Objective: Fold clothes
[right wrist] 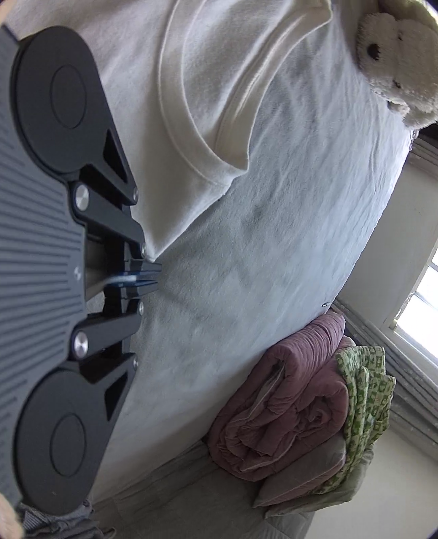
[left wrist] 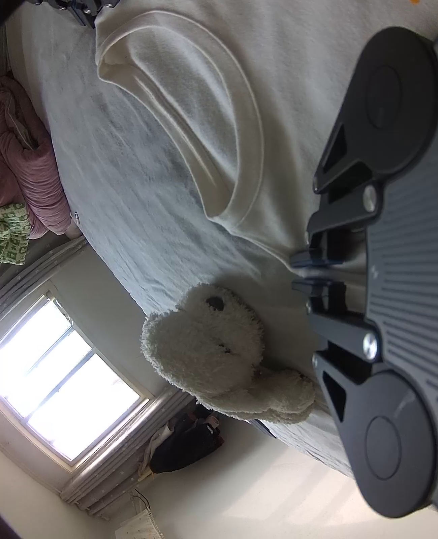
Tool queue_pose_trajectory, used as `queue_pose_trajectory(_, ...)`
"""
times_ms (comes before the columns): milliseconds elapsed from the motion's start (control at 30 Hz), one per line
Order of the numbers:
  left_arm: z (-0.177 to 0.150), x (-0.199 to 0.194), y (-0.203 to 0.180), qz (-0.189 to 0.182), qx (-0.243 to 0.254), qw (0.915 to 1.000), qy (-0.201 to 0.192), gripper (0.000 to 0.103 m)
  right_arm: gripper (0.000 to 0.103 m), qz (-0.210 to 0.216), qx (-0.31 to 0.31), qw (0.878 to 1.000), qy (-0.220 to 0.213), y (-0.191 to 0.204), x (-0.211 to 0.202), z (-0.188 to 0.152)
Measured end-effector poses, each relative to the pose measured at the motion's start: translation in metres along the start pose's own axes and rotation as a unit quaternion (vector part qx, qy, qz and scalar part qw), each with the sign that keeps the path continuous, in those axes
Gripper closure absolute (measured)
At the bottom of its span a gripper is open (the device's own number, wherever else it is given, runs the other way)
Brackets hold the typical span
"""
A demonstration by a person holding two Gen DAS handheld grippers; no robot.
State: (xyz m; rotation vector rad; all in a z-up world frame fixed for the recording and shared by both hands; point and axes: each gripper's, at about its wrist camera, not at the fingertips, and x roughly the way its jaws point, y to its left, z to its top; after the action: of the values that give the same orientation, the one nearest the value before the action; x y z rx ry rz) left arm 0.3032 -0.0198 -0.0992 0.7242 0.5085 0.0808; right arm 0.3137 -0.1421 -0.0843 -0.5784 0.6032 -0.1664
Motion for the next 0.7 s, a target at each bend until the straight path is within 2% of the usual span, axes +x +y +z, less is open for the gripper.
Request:
queue_pose_trajectory(67,0.000,-0.004,-0.008,0.022,0.023,0.9995,-0.005,0.095,0.091,-0.015,-0.019,1.000,0.001,0.005,0.001,-0.002)
queue_pose_trajectory(133,0.001,-0.014,-0.011,0.042,0.043,0.9981,-0.012,0.086,0.091,-0.030,-0.035,0.999,0.007,0.007,0.000,-0.002)
queue_pose_trajectory(167,0.002,-0.020,-0.011,0.047,0.048,0.9976,-0.014,0.081,0.087,-0.037,-0.041,0.998,0.011,0.006,-0.002,0.000)
queue_pose_trajectory(200,0.003,-0.026,-0.008,0.048,0.042,0.9979,-0.010,0.068,0.083,-0.043,-0.046,0.998,0.016,0.004,-0.004,0.001)
queue_pose_trajectory(233,0.003,-0.034,-0.003,0.042,0.028,0.9987,-0.005,0.052,0.069,-0.045,-0.036,0.998,0.018,0.000,-0.011,0.002)
queue_pose_trajectory(267,0.003,-0.041,0.004,0.027,0.010,0.9996,0.000,0.046,0.062,-0.038,-0.022,0.999,0.016,-0.006,-0.018,0.001)
queue_pose_trajectory(300,0.003,-0.049,0.010,0.005,-0.007,0.9999,0.007,0.038,0.061,-0.029,-0.008,0.999,0.013,-0.013,-0.025,-0.001)
queue_pose_trajectory(367,0.001,-0.063,0.020,-0.027,-0.030,0.9989,0.025,0.036,0.057,-0.013,0.000,1.000,0.014,-0.023,-0.041,-0.007)
queue_pose_trajectory(500,-0.005,-0.101,0.037,-0.063,-0.065,0.9949,0.043,0.033,0.052,0.024,0.028,0.999,0.025,-0.040,-0.074,-0.022)
queue_pose_trajectory(633,-0.019,-0.139,0.050,-0.116,-0.095,0.9870,0.056,0.024,0.046,0.069,0.071,0.994,0.038,-0.059,-0.106,-0.038)
queue_pose_trajectory(700,-0.027,-0.156,0.054,-0.142,-0.104,0.9823,0.064,0.023,0.045,0.087,0.086,0.992,0.043,-0.065,-0.123,-0.048)
